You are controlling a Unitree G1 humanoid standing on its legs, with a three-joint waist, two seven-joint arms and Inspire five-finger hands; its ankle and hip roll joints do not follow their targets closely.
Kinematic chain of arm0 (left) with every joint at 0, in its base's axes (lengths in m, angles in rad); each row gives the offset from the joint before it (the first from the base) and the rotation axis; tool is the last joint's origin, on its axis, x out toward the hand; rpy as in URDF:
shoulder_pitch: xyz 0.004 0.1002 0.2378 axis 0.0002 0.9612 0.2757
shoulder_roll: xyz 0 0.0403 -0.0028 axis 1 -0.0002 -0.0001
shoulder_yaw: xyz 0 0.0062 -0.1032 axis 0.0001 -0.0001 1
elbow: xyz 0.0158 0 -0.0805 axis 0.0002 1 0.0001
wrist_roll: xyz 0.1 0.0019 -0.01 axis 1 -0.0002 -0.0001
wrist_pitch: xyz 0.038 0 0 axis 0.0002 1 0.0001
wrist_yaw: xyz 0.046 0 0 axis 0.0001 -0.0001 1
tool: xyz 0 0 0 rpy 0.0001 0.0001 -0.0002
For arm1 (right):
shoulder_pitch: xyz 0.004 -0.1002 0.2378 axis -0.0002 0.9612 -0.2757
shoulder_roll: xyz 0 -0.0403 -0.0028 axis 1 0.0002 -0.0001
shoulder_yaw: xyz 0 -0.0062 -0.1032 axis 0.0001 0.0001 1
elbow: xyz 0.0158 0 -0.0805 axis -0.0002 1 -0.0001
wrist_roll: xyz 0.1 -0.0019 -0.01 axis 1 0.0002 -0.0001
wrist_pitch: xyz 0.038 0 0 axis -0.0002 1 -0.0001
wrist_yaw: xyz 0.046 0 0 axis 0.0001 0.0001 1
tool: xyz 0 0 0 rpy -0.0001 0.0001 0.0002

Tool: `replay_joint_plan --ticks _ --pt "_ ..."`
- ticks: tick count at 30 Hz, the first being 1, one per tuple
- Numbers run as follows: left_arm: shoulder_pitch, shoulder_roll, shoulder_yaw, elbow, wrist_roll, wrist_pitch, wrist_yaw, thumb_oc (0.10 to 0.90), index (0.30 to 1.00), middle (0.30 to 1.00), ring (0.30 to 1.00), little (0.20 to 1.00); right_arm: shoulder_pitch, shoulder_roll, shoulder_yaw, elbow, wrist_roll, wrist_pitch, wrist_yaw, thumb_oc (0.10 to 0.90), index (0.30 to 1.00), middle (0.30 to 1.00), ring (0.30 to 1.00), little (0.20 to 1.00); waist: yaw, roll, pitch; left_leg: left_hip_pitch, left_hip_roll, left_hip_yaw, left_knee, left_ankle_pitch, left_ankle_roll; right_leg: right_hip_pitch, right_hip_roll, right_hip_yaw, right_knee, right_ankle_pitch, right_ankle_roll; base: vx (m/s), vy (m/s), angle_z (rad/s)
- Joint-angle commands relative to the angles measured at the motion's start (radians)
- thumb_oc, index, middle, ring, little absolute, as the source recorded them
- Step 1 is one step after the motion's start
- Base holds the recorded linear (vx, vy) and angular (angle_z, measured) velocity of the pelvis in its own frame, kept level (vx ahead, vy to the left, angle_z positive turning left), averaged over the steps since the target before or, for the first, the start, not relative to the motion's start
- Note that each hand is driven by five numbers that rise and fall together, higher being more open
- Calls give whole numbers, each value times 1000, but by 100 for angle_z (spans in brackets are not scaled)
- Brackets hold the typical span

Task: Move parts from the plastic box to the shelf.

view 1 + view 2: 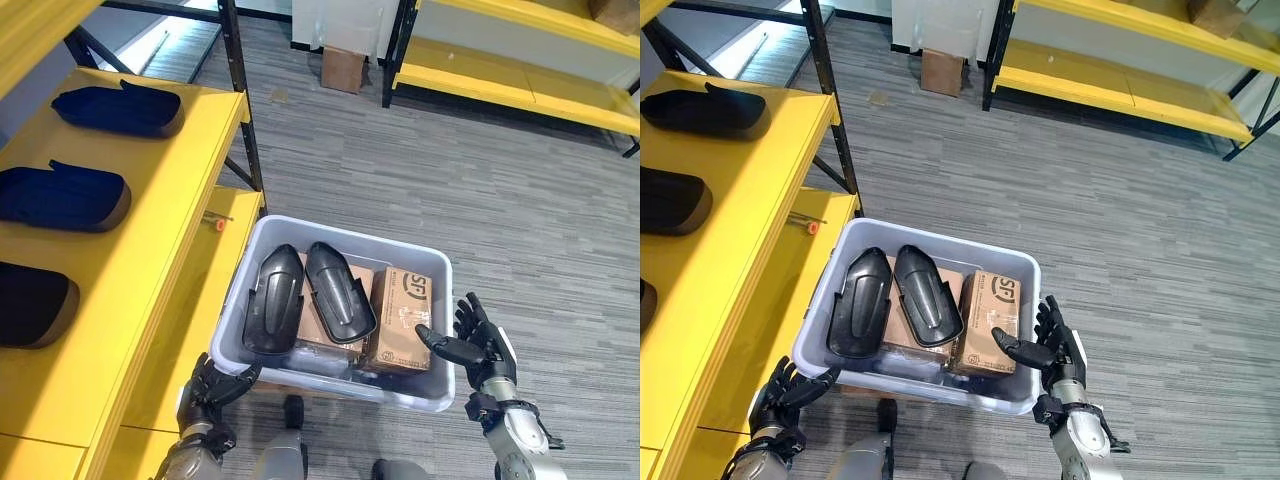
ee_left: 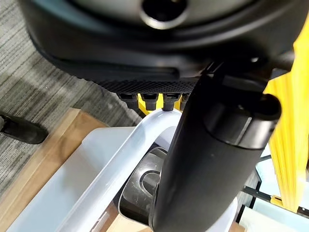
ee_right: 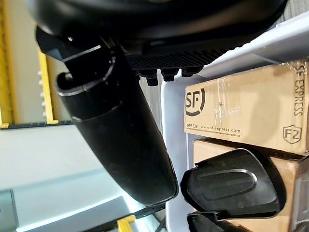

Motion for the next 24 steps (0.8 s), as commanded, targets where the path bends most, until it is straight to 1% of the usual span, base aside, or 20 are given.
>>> replay_joint_plan --ticks 1,2,3,4,5,6,7,8,9,10,11,12,13,18,19,22,24 --pt "-30 26 47 -123 3 -49 -43 900 1000 1000 1000 1000 -78 -46 -48 -123 -17 -95 -17 900 1000 1000 1000 1000 15 13 12 108 56 4 -13 -97 -31 102 -64 -212 -271 -6 4 75 -108 -62" --pt "-32 30 51 -124 -3 -50 -43 900 1000 1000 1000 1000 -91 -51 -48 -119 -21 -96 -26 900 1000 1000 1000 1000 26 11 27 105 66 13 -4 -91 -35 116 -87 -245 -315 31 0 37 -87 -78" --pt "-33 30 51 -124 -3 -50 -43 900 1000 1000 1000 1000 -91 -51 -48 -119 -21 -96 -26 900 1000 1000 1000 1000 26 11 28 106 66 13 -4 -91 -35 117 -87 -245 -315 32 0 -11 -155 -77" --pt "-29 27 61 -122 -6 -53 -37 900 1000 1000 1000 1000 -112 -59 -53 -119 -19 -99 -38 900 1000 1000 1000 1000 48 -5 39 103 81 35 6 -101 -55 134 -128 -290 -440 96 22 40 -151 -52" --pt "-24 25 68 -116 -7 -54 -35 900 1000 1000 1000 1000 -106 -57 -52 -129 -22 -93 -33 900 1000 1000 1000 1000 52 -22 37 104 67 38 6 -97 -58 163 -119 -292 -461 96 33 60 -200 -26" --pt "-25 22 68 -117 -5 -54 -40 900 1000 1000 1000 1000 -106 -56 -57 -132 -24 -89 -31 900 1000 1000 1000 1000 52 -35 30 100 59 40 1 -94 -64 170 -112 -283 -495 102 39 65 -137 -6" --pt "-21 17 69 -118 -5 -53 -39 900 1000 1000 1000 1000 -100 -58 -62 -136 -24 -91 -30 900 1000 1000 1000 1000 48 -44 22 95 58 39 -7 -86 -71 170 -104 -281 -508 117 47 57 -146 2" --pt "-16 9 71 -122 -6 -55 -39 900 1000 1000 1000 1000 -97 -60 -68 -143 -19 -92 -31 900 1000 1000 1000 1000 46 -47 15 88 61 38 -10 -79 -78 173 -103 -302 -519 130 52 117 -171 26" --pt "-8 1 77 -123 -9 -55 -39 900 1000 1000 1000 1000 -96 -59 -69 -151 -3 -91 -30 900 1000 1000 1000 1000 48 -45 6 95 73 35 -18 -88 -88 184 -99 -314 -521 119 63 64 -143 35" --pt "-1 -4 77 -122 -10 -52 -41 900 1000 1000 1000 1000 -91 -60 -72 -156 1 -87 -26 900 1000 1000 1000 1000 46 -46 5 87 73 36 -18 -72 -86 181 -101 -320 -519 124 54 51 -102 29" --pt "-1 -4 77 -123 -10 -52 -41 900 1000 1000 1000 1000 -91 -60 -72 -156 1 -87 -26 900 1000 1000 1000 1000 46 -46 5 87 73 36 -18 -72 -86 180 -101 -320 -519 124 54 1 -124 21" --pt "2 -3 78 -120 -11 -49 -42 900 1000 1000 1000 1000 -95 -72 -75 -162 -11 -84 -25 900 1000 1000 1000 1000 45 -43 2 84 89 35 -27 -63 -97 178 -92 -323 -514 103 50 42 -144 10" --pt "7 -7 77 -120 -14 -49 -42 900 1000 1000 1000 1000 -95 -73 -75 -164 -2 -83 -22 900 1000 1000 1000 1000 44 -40 3 82 95 33 -31 -56 -103 176 -87 -326 -513 93 46 54 -182 3" --pt "16 -16 72 -123 -29 -45 -48 900 1000 1000 1000 1000 -113 -102 -68 -175 -7 -84 -19 900 1000 1000 1000 1000 47 -23 5 87 136 33 -64 -29 -125 170 -57 -329 -517 35 26 45 -115 -4" --pt "20 -19 70 -128 -32 -45 -50 900 1000 1000 1000 1000 -115 -108 -67 -177 -7 -84 -19 900 1000 1000 1000 1000 47 -20 6 88 139 32 -67 -27 -127 169 -53 -327 -518 32 24 41 -95 -10" --pt "25 -20 67 -131 -33 -47 -60 900 1000 1000 1000 1000 -145 -159 -70 -179 -80 -85 -21 900 1000 1000 1000 1000 52 -12 12 89 154 32 -76 -19 -133 166 -39 -326 -515 6 15 36 -81 -12" --pt "24 -15 63 -141 -32 -46 -68 900 1000 1000 1000 1000 -186 -219 -69 -175 -160 -75 -33 900 1000 1000 1000 1000 55 -7 17 87 160 29 -76 -15 -136 159 -33 -323 -508 -2 11 25 -72 -4"
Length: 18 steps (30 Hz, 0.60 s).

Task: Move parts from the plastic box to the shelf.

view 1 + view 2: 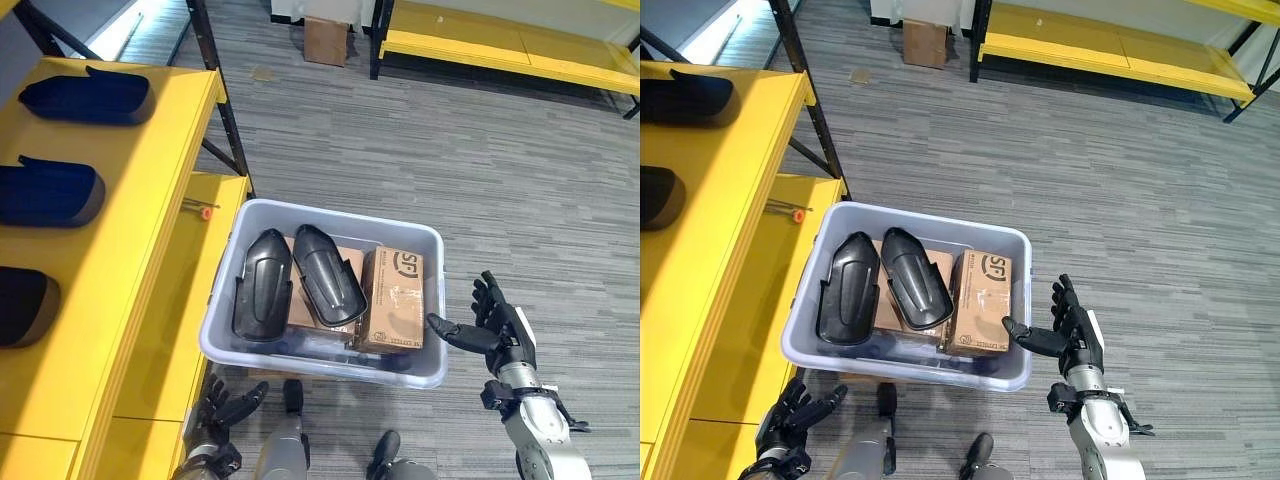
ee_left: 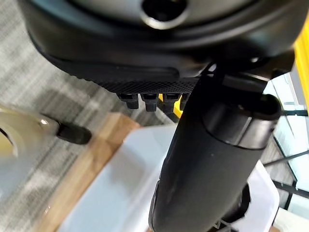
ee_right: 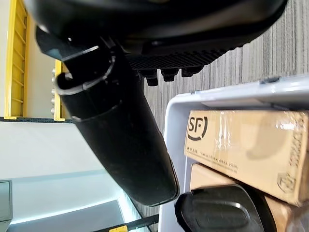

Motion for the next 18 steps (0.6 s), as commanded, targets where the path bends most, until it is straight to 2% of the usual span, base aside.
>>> replay_joint_plan --ticks 1,2,4,5,8,9,10,11,12,18 --pt "-45 59 11 -103 -28 -63 -38 900 1000 1000 1000 1000 -175 -132 -43 -113 -136 -84 -8 900 1000 1000 1000 1000 7 2 -10 105 103 -50 7 -124 -57 -32 -51 -6 74 -22 20 7 -48 0" --pt "-43 61 7 -107 -30 -65 -42 900 1000 1000 1000 1000 -190 -151 -40 -111 -157 -82 -15 900 1000 1000 1000 1000 8 5 -6 104 104 -50 6 -122 -58 -36 -49 -4 77 -26 18 -2 -45 2" --pt "-50 76 -3 -112 -30 -68 -56 900 1000 1000 1000 1000 -297 -255 5 -119 -250 -73 -9 900 1000 1000 1000 1000 19 14 6 92 107 -52 8 -113 -60 -47 -45 -5 85 -33 12 -16 -47 2" --pt "-51 76 -2 -112 -30 -68 -56 900 1000 1000 1000 1000 -298 -255 6 -118 -250 -74 -10 900 1000 1000 1000 1000 18 15 7 92 107 -52 8 -113 -60 -48 -45 -5 85 -33 12 -22 -38 1" --pt "-60 107 -23 -123 -32 -69 -69 900 1000 1000 1000 1000 -438 -368 109 -121 -332 -58 24 900 1000 1000 1000 1000 35 24 28 76 107 -57 15 -109 -61 -65 -47 -7 101 -38 8 -29 -16 3" --pt "-61 105 -21 -122 -31 -69 -69 900 1000 1000 1000 1000 -442 -368 113 -118 -333 -59 24 900 1000 1000 1000 1000 33 25 29 75 107 -57 16 -109 -61 -66 -48 -6 102 -38 8 -71 -21 2" --pt "-63 124 -26 -134 -32 -69 -71 900 1000 1000 1000 1000 -558 -448 196 -111 -396 -48 46 900 1000 1000 1000 1000 44 31 47 59 107 -59 24 -106 -63 -84 -50 -4 116 -42 4 -78 -20 -5" --pt "-66 133 -29 -140 -33 -73 -70 900 1000 1000 1000 1000 -617 -470 241 -98 -413 -42 50 900 1000 1000 1000 1000 50 35 59 50 109 -60 31 -104 -63 -93 -55 -6 125 -43 2 -164 -36 1" --pt "-81 161 -46 -148 -40 -79 -69 900 1000 1000 1000 1000 -765 -514 368 -58 -441 -36 74 900 1000 1000 1000 1000 68 43 87 26 111 -63 49 -101 -65 -118 -60 -2 149 -48 -4 -145 -23 3" --pt "-128 195 -63 -154 -49 -97 -49 900 1000 1000 1000 1000 -1031 -543 600 47 -558 -8 112 900 1000 1000 1000 1000 94 57 159 -32 116 -74 95 -93 -70 -175 -72 1 216 -65 -17 -108 -29 6"
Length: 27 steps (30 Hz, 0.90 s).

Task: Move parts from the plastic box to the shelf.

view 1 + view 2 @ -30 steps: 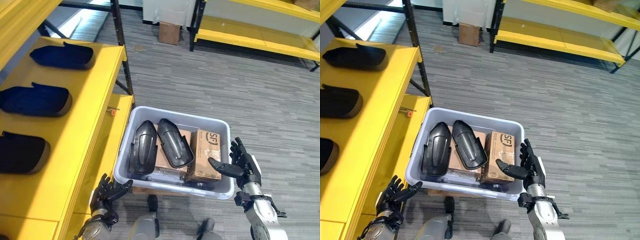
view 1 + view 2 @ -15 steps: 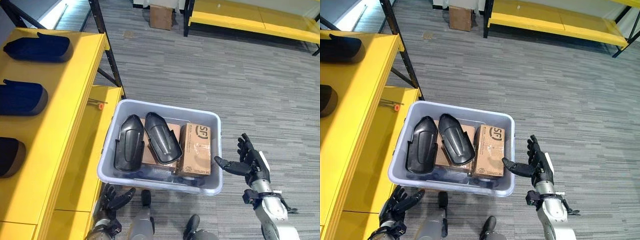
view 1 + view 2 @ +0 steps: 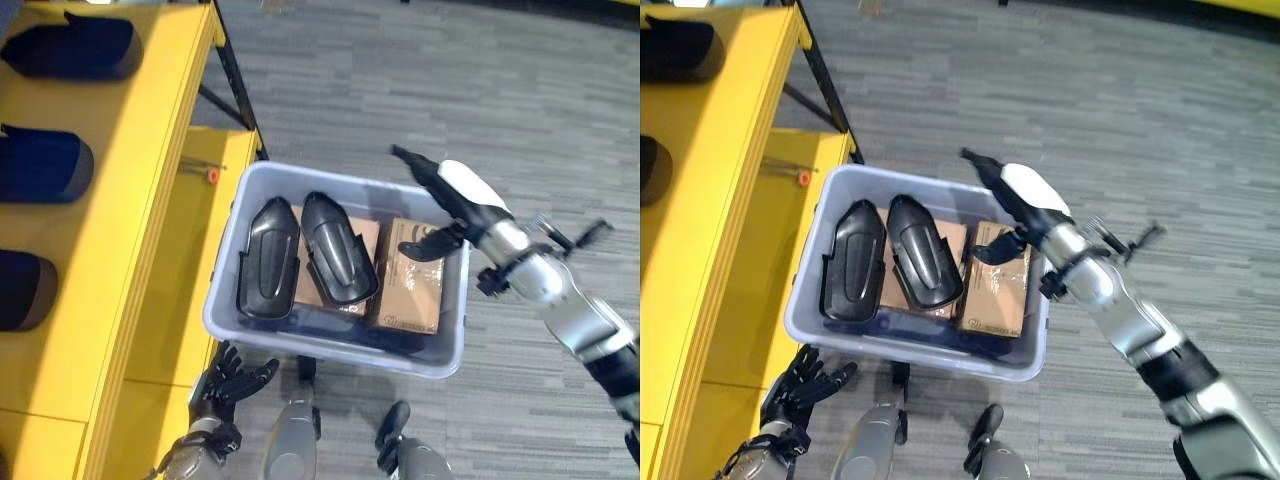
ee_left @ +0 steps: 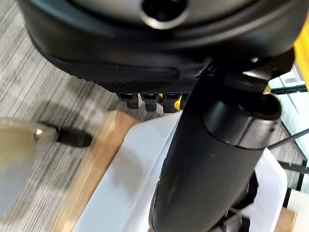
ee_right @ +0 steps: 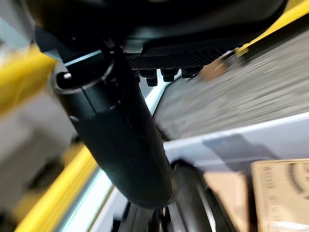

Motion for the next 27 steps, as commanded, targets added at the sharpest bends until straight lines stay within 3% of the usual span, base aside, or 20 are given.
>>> replay_joint_plan --ticks 1,4,14,21,22,23,27 --pt "-18 67 12 -94 -13 -89 -4 900 1000 1000 1000 1000 -120 -28 26 -33 -74 -31 -3 900 1000 1000 1000 1000 4 -26 -10 48 92 -46 67 -115 -72 -58 -70 10 71 4 8 -57 -25 6" --pt "-43 80 1 -101 -10 -91 10 900 1000 1000 1000 1000 -173 14 98 6 -124 -13 26 900 1000 1000 1000 1000 16 -24 34 11 97 -53 96 -109 -77 -89 -70 9 105 -6 -2 -91 -55 10" --pt "-73 94 -12 -118 -14 -100 34 900 1000 1000 1000 1000 -198 131 145 102 -188 11 37 900 1000 1000 1000 1000 26 -19 93 -49 87 -67 152 -127 -71 -153 -78 31 163 -19 -10 -48 -14 4" --pt "-79 86 -19 -121 -18 -104 56 900 1000 1000 1000 1000 -151 212 87 183 -192 40 -13 900 1000 1000 1000 1000 26 -19 98 -106 75 -80 202 -148 -65 -209 -83 44 205 -29 -13 1 -3 0" --pt "-84 76 -25 -119 -18 -104 64 900 1000 1000 1000 1000 -124 238 62 204 -196 51 -32 900 1000 1000 1000 1000 22 -20 98 -107 73 -83 217 -177 -71 -208 -84 52 220 -51 -3 0 0 0" --pt "-91 74 -27 -120 -18 -105 67 900 1000 1000 1000 1000 -119 249 50 214 -204 55 -43 900 1000 1000 1000 1000 22 -18 98 -131 70 -79 224 -161 -62 -226 -89 42 221 -34 -12 60 -5 1" --pt "-93 65 -39 -122 -19 -105 77 900 1000 1000 1000 1000 -77 296 9 232 -209 69 -74 900 1000 1000 1000 1000 19 -19 98 -133 65 -82 252 -200 -62 -239 -90 63 248 -58 -3 17 10 -1"
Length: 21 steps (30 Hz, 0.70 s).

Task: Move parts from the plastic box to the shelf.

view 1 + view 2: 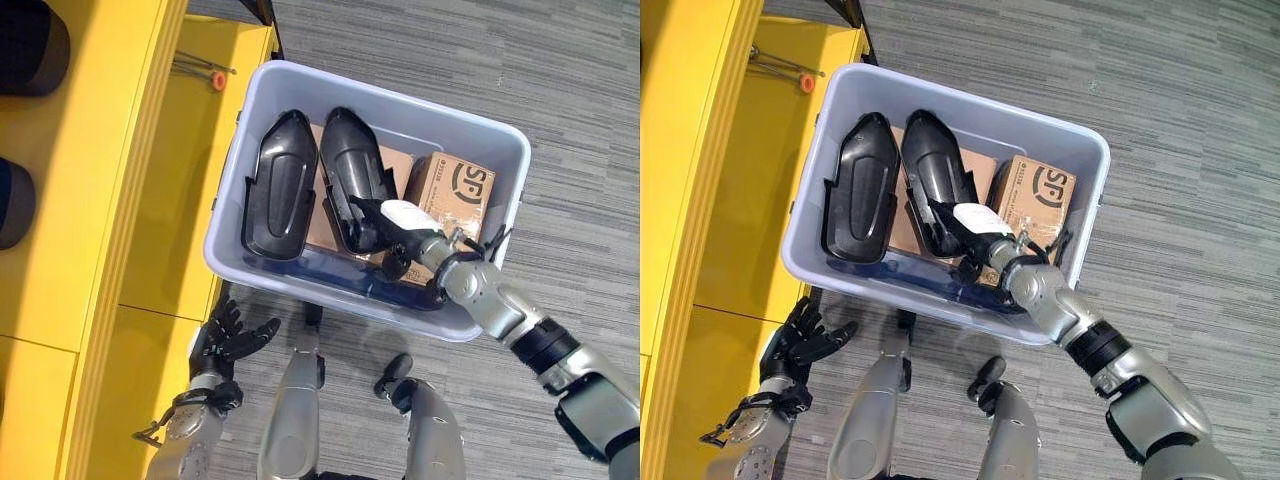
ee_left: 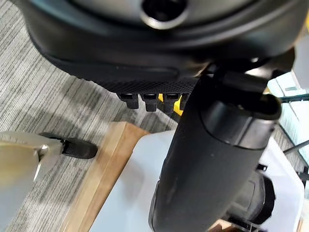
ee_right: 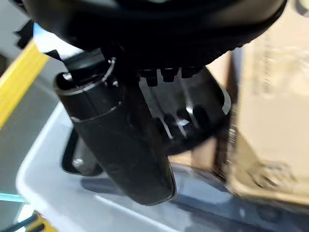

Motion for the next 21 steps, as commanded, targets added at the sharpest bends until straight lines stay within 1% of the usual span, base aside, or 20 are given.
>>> replay_joint_plan --ticks 1,4,7,10,12,21 --pt "13 7 7 -98 -17 -65 23 900 1000 1000 1000 1000 -101 -9 -59 -50 -22 -29 -86 900 1000 1000 1000 1000 -3 8 -7 18 68 -53 149 -206 -60 0 -17 33 -104 89 39 0 0 0" --pt "15 6 2 -105 -16 -66 25 900 1000 1000 1000 1000 -91 -4 -78 -43 -50 -22 -106 900 1000 1000 1000 1000 -7 8 -7 3 63 -50 160 -213 -58 -11 -21 36 -99 90 40 -3 10 0" --pt "16 5 1 -111 -16 -69 30 900 1000 1000 1000 1000 -98 -9 -89 -30 -109 -12 -131 900 1000 1000 1000 1000 -7 11 -7 -12 58 -50 162 -213 -54 -27 -23 38 -102 95 42 -5 22 2" --pt "19 3 0 -116 -19 -72 34 900 1000 1000 1000 1000 -99 -5 -96 -18 -112 -10 -145 900 1000 1000 1000 1000 -8 12 -7 -21 56 -49 161 -213 -52 -35 -23 38 -105 99 42 0 0 0" --pt "19 2 -7 -117 -17 -73 42 900 1000 1000 1000 1000 -100 12 -108 -8 -122 -1 -164 900 1000 1000 1000 1000 -7 14 -7 -41 52 -47 166 -216 -49 -53 -24 39 -103 101 41 -3 35 1" --pt "11 1 -17 -129 -19 -78 50 900 1000 1000 1000 1000 -124 27 -88 5 -150 3 -168 900 1000 1000 1000 1000 -4 12 -7 -66 48 -48 176 -220 -45 -69 -25 35 -103 102 44 2 1 0"
